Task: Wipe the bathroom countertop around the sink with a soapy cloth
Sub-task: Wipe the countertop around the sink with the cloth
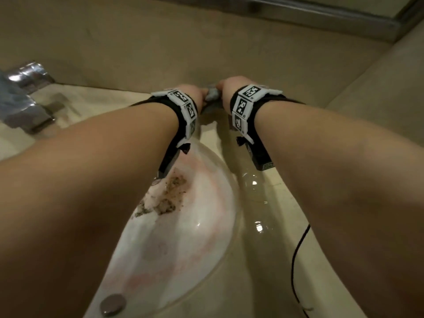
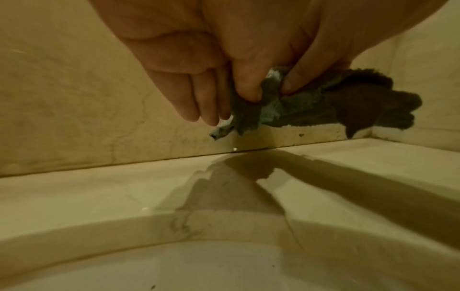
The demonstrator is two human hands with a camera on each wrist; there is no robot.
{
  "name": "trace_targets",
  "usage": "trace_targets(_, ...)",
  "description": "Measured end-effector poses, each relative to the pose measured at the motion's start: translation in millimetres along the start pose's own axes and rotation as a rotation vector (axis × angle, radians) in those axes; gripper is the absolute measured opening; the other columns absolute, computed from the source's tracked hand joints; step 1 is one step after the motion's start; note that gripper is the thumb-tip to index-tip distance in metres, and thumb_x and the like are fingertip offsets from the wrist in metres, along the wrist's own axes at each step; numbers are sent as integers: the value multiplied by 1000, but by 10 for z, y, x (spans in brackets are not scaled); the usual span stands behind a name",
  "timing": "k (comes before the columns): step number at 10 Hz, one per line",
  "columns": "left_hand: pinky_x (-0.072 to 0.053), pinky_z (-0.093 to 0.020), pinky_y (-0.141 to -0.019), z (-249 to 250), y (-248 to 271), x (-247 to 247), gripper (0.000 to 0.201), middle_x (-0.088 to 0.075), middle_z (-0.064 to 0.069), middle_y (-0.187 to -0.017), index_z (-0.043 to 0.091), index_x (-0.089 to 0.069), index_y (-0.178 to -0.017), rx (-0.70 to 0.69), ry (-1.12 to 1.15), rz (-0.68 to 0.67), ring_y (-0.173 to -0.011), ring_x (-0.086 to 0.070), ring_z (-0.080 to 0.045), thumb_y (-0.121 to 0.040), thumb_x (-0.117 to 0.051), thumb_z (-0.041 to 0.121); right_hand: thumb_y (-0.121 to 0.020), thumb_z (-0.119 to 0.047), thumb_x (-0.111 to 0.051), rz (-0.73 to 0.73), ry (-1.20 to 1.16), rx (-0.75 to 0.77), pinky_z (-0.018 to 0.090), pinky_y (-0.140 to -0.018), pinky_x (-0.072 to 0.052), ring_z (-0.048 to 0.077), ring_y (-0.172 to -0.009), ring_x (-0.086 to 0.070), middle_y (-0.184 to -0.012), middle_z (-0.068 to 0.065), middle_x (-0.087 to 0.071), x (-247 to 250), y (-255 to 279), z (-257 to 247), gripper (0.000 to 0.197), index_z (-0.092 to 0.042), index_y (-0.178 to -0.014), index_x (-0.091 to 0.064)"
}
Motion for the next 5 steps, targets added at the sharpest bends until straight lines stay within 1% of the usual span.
trace_targets(1,-41,-38,-99,196,-217,-99,40,-53,-16,-135,11,-44,-139,-54,-15,40,-123,-52,-32,-99,-40,13,-95,-15,-45,-24,20,-78,34,-98,-45,27,-123,-53,-135,12,-54,-217,-26,293,37,-11,-131,-53)
trace_targets(2,-41,-39,-101,377,-449,-321,40,-50,-15,-139,12,-43,-140,-147,-126,29,-125,-51,-31,-100,-40,19,-95,-15,-45,-125,84,-137,34,-97,-45,28,-122,-54,-135,13,-54,-533,-76,454,37,-12,-131,-53)
trace_targets(3,-39,-43,-108,286,-509,-538,50,-35,-12,-152,23,-26,-149,-67,-108,-113,-132,-44,-31,-102,-36,33,-100,-20,-40,-285,118,-221,36,-104,-38,29,-131,-45,-146,13,-42,-728,-189,505,43,-12,-143,-38)
trace_targets(4,-41,-38,-107,148,-517,-540,63,-30,-13,-154,25,-14,-152,-31,-52,-78,-134,-43,-32,-98,-46,27,-102,-24,-38,-391,145,-188,41,-113,-27,29,-142,-26,-158,9,-19,-792,-287,368,56,-10,-151,-14)
trace_targets(5,-41,-38,-105,-35,-467,-537,50,-39,-14,-149,17,-28,-149,-17,-69,-23,-132,-45,-32,-100,-40,20,-101,-24,-39,-393,215,-123,44,-116,-23,29,-145,-18,-160,8,-7,-861,-374,163,61,-17,-152,-7)
Point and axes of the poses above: each hand's wrist, its own y-axis away from the middle knuckle, its own x-axis out of the back of the hand, z = x × y, the point moved 9 cm from there along -y, towards the middle knuckle
